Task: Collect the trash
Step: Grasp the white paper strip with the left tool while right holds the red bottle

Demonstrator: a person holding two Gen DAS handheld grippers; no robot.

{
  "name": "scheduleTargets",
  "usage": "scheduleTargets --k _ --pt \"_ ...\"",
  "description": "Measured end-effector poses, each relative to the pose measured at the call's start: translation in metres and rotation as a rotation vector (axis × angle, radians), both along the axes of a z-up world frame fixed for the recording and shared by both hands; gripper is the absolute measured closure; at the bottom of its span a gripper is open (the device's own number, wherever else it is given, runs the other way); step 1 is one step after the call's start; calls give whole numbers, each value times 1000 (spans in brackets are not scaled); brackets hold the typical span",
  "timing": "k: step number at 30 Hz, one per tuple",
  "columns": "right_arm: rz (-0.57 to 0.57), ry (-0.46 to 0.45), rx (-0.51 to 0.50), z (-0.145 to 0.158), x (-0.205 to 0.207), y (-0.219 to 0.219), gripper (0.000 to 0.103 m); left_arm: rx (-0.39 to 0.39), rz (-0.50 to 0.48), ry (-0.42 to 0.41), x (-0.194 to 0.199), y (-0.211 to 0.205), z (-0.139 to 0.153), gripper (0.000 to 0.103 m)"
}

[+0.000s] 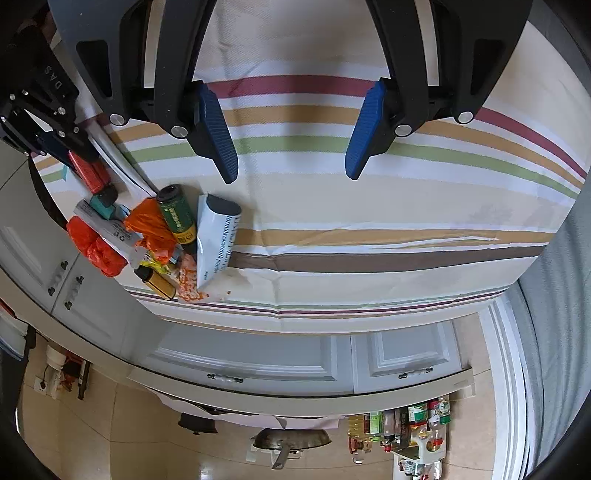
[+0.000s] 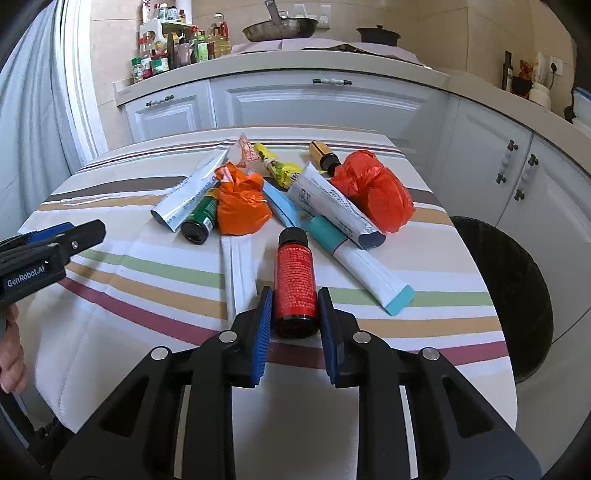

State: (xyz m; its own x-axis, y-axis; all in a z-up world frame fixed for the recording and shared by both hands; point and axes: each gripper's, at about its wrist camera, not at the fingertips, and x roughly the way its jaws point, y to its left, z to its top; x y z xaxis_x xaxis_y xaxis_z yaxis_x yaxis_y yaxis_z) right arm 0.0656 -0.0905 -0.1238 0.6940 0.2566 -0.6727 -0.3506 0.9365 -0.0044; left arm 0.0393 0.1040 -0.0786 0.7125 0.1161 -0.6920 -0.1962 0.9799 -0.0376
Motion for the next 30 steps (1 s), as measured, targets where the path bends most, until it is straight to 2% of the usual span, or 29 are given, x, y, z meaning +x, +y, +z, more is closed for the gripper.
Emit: scheduleTargets --k 13,23,30 --pt "-50 -75 43 19 -19 -24 80 13 -97 4 -4 -48 3 44" --pt "-155 -146 65 35 -27 -77 80 6 -172 23 1 -94 1 44" --pt "-227 -145 92 32 -24 -112 80 28 -188 33 11 -121 -6 44"
